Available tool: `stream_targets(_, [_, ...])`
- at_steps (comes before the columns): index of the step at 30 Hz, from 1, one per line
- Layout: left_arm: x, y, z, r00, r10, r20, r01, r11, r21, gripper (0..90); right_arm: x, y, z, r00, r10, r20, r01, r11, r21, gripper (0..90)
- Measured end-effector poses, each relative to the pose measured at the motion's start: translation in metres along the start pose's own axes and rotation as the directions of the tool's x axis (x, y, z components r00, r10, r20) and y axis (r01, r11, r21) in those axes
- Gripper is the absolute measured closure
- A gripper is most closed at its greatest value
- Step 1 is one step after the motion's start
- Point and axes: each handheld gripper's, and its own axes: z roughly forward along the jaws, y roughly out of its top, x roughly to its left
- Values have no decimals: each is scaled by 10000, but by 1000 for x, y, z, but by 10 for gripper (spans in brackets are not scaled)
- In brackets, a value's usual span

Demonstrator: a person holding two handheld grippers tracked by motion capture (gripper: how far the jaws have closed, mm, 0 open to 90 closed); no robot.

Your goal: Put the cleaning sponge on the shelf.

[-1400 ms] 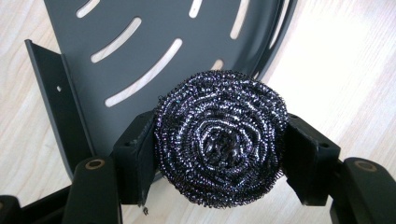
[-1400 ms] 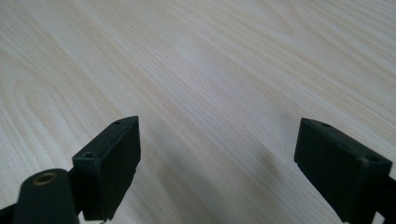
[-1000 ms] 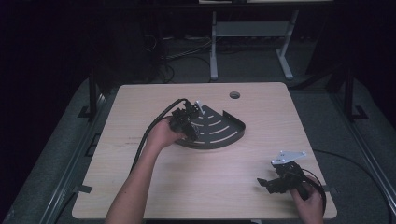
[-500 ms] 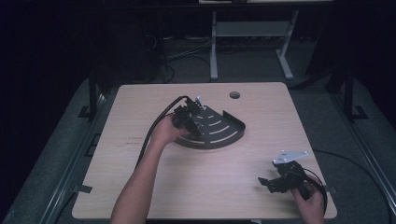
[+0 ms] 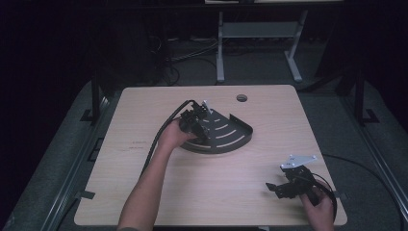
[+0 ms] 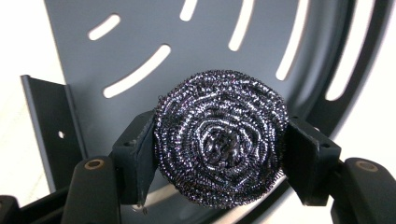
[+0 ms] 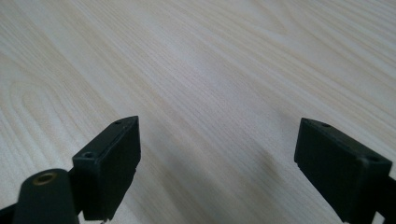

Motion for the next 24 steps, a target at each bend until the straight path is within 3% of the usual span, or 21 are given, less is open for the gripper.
stream_targets(1, [1,0,2,9999,-55,104,54,10000,25,336,0,0,0,10000,-34,19,34,10000,3,141])
stream_targets(3, [2,0,4,9998,-67,-195,69,9999,120,335,0,0,0,10000,-3,2,3,10000,-8,141])
stream_targets(10, [6,-1,12,9994,-137,-327,144,9997,211,333,0,0,0,10000,-47,26,47,10000,10,140])
stream_targets(19, [7,-1,16,9995,-294,-131,295,9995,127,331,0,0,0,10000,-76,58,76,10000,42,141])
stream_targets(24, [8,-1,16,9993,-255,-255,259,9995,180,324,0,0,-1,9999,-99,59,99,10000,8,140])
